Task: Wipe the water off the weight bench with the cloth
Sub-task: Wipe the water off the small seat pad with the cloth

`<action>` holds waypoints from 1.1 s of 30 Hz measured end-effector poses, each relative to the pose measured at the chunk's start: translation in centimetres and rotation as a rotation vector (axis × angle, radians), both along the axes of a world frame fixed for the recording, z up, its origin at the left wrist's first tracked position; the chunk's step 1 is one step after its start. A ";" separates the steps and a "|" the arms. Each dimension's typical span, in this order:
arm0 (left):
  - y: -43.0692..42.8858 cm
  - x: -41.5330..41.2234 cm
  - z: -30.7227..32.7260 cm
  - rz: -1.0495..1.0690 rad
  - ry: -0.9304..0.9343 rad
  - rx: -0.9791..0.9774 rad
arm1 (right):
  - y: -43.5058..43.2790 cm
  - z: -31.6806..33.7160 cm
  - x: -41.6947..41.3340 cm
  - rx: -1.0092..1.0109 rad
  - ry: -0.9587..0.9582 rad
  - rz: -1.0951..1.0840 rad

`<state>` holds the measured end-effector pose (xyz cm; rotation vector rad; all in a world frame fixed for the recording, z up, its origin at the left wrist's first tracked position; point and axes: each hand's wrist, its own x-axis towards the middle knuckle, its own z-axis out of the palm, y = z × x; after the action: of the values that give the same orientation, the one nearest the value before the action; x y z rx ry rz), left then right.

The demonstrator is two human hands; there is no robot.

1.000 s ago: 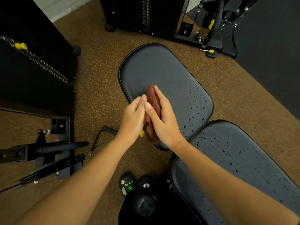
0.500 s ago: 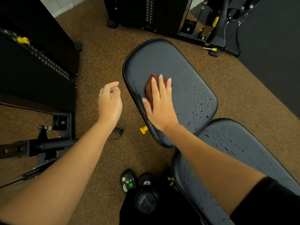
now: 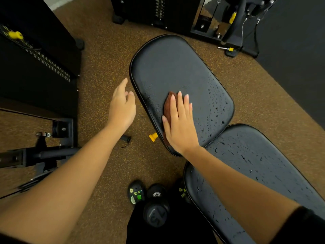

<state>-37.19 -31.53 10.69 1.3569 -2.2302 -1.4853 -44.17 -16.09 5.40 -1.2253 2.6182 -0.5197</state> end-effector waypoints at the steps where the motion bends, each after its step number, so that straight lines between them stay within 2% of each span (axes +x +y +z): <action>1: 0.3 0.0 -0.1 0.002 0.012 0.022 | 0.0 0.0 0.2 -0.006 0.004 0.015; 7: 1.5 -0.3 -0.1 0.069 0.110 0.173 | 2.7 -0.5 0.6 0.050 0.076 0.302; 16: 0.5 0.1 -0.5 0.115 0.150 0.296 | -4.1 0.6 0.0 -0.011 0.155 0.307; 19: 0.4 0.1 -0.3 0.097 0.152 0.279 | -6.7 1.0 -0.3 -0.024 0.145 0.270; 23: 0.1 0.3 -0.8 0.063 0.119 0.263 | -4.3 0.5 0.7 0.002 0.135 0.248; 25: 0.4 0.1 -0.7 0.016 0.073 0.194 | -1.8 0.0 1.3 0.026 0.124 0.266; 27: 0.9 -0.1 -0.2 -0.070 -0.005 0.025 | 0.3 -0.3 1.2 0.057 0.138 0.225; 30: 1.5 -0.4 0.6 -0.399 -0.128 -0.471 | 1.3 -0.4 -0.3 0.090 0.140 0.069; 31: 1.5 -0.5 0.5 -0.526 -0.150 -0.587 | 1.1 -0.3 -0.9 0.085 0.132 0.032; 33: 1.7 -0.9 0.3 -0.728 -0.210 -0.695 | 0.5 0.0 -1.8 0.081 0.109 -0.010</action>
<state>-38.04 -29.86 11.01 0.5190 -3.1290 -0.5217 -45.99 -15.60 5.41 -1.2488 2.7073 -0.3542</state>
